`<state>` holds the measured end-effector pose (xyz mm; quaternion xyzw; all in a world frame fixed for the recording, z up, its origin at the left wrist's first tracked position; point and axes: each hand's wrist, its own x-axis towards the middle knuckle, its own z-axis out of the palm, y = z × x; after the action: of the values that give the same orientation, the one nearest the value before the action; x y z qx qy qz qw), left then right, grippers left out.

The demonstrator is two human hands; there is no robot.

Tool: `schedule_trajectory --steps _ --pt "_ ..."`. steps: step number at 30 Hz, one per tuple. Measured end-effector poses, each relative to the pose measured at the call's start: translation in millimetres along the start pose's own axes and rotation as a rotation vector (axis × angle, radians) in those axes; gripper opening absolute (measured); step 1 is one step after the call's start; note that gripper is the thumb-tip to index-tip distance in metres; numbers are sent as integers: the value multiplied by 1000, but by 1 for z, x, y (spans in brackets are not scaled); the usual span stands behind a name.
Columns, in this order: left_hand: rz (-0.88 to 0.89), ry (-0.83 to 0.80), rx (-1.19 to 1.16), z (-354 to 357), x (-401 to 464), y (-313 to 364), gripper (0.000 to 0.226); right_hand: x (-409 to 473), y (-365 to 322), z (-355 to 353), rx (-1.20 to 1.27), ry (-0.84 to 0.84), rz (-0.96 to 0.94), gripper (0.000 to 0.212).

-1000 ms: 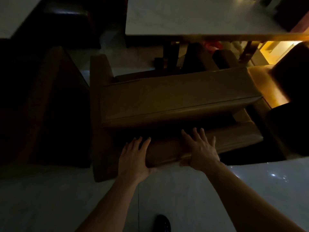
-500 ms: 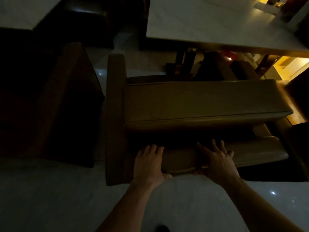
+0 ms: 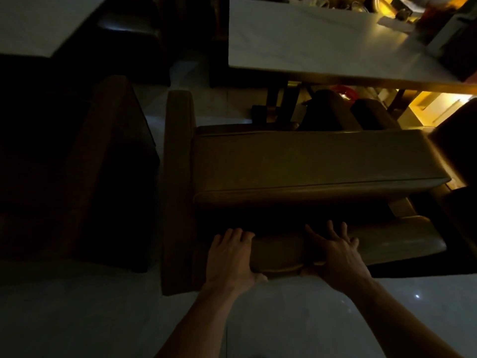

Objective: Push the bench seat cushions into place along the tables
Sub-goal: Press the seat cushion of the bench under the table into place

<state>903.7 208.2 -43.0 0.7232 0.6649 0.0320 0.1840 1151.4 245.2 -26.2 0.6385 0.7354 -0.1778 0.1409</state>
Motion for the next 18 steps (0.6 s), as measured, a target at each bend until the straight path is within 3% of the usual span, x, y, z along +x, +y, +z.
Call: schedule_trajectory --steps 10,18 --pt "-5 35 -21 -23 -11 -78 99 8 -78 12 10 26 2 112" --pt "1 65 -29 -19 -16 -86 102 10 -87 13 6 33 -2 110"
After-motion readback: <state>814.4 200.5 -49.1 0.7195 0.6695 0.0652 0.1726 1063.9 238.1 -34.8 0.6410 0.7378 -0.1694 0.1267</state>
